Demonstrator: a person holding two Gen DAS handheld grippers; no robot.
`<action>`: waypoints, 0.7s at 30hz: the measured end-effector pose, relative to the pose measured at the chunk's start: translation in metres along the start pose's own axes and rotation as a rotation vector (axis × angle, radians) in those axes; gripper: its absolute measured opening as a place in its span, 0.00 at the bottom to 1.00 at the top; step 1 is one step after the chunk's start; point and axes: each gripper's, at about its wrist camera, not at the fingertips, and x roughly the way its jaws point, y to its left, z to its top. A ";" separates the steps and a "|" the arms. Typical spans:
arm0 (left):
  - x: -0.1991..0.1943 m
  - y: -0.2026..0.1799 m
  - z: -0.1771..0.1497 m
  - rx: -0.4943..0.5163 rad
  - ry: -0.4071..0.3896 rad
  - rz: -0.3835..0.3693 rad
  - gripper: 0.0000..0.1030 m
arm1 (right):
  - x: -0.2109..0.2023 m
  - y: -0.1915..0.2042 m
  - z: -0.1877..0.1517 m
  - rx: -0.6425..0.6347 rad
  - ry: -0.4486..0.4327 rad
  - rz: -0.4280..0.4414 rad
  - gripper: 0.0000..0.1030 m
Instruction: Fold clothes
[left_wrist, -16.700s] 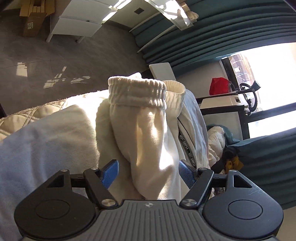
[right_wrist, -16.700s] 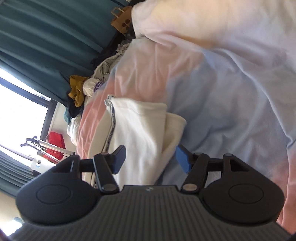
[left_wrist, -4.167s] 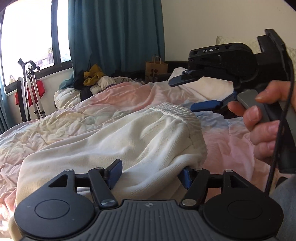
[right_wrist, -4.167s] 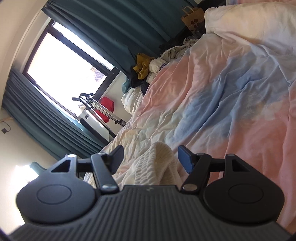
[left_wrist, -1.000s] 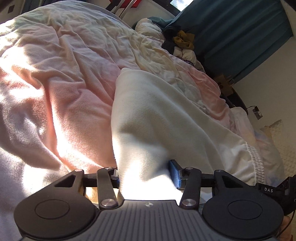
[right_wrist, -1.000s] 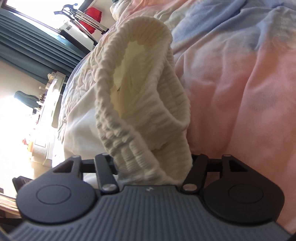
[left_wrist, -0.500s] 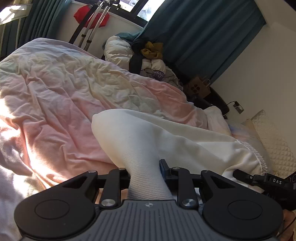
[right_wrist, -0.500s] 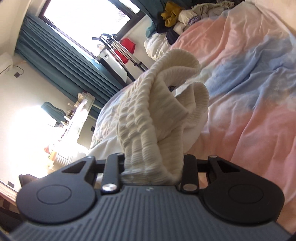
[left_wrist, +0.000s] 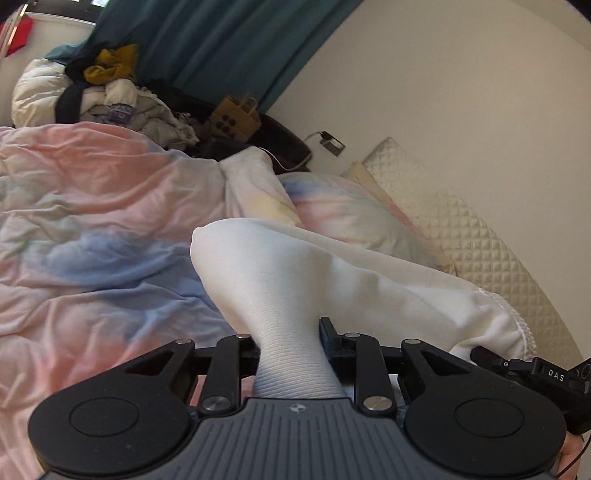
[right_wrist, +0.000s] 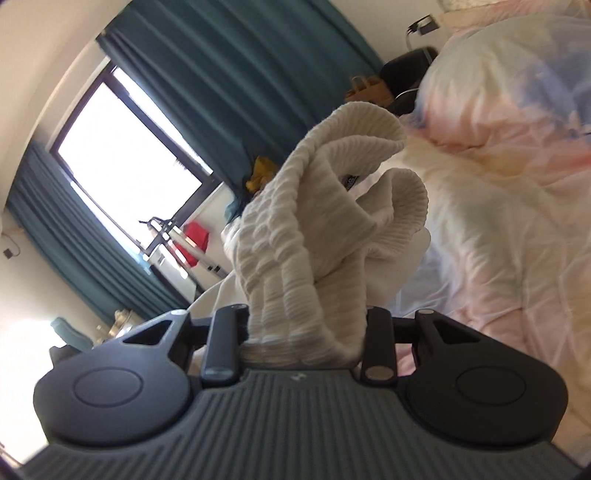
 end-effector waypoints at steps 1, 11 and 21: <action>0.022 -0.013 -0.004 0.010 0.021 -0.019 0.24 | -0.013 -0.017 0.007 0.017 -0.029 -0.018 0.35; 0.189 -0.048 -0.072 0.087 0.185 -0.126 0.25 | -0.055 -0.180 -0.013 0.239 -0.180 -0.138 0.35; 0.248 0.016 -0.098 0.106 0.321 -0.090 0.32 | -0.026 -0.264 -0.080 0.401 -0.148 -0.206 0.39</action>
